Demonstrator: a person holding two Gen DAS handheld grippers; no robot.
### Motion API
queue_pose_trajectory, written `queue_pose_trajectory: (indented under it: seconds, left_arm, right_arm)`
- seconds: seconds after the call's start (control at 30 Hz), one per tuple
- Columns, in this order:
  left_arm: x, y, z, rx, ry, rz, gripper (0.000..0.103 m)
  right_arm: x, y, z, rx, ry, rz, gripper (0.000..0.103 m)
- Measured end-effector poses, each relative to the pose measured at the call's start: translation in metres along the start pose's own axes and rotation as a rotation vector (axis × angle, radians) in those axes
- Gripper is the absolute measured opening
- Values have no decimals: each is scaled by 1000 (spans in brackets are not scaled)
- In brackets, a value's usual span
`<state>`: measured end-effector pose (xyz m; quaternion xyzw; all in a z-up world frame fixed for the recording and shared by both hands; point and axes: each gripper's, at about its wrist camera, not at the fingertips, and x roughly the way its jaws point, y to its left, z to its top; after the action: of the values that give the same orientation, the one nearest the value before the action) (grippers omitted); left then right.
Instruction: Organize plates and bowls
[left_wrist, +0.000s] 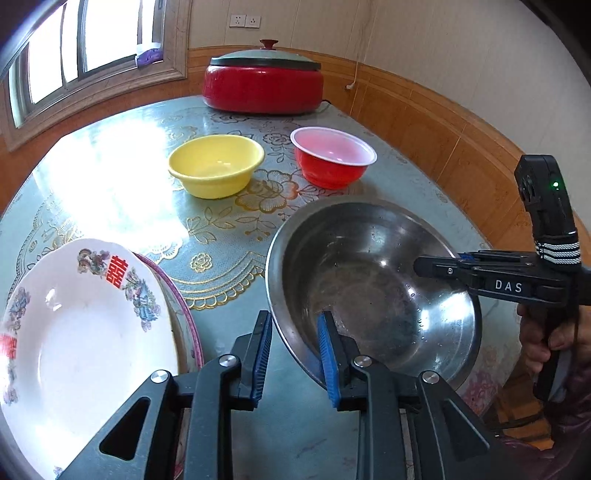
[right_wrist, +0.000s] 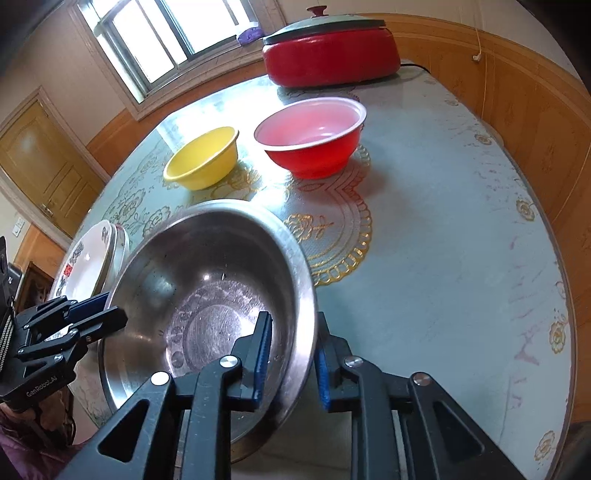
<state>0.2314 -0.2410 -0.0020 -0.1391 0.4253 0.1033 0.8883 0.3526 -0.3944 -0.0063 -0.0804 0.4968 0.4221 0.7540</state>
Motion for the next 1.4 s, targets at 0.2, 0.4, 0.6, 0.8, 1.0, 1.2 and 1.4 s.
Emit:
queue_pose_trajectory:
  seconds: [0.2,0.4,0.6,0.8,1.0,1.2,1.4]
  left_arm:
    - [-22,15,14,-38,-85,-35,26]
    - [-17,32,42,-90,-106,1,27]
    - [3,51,73,-172,-61,11,30]
    - [20,79,95,-263,-43,27,30]
    - [41,103,117,-319,-29,48,30]
    - [61,115,134,-333,-21,66,30]
    - [84,130,147,-354,11,79,30]
  right_arm:
    - [-16,-7,16,24,-75,-34,28]
    - [-26,3,44,18,-149,30,28]
    - [1,25,74,42,-94,181,28]
    - [35,50,106,97,-36,257,28]
    - [61,54,132,148,-15,257,28]
    - [83,56,148,171,18,238,28]
    - [103,53,157,189,53,211,28]
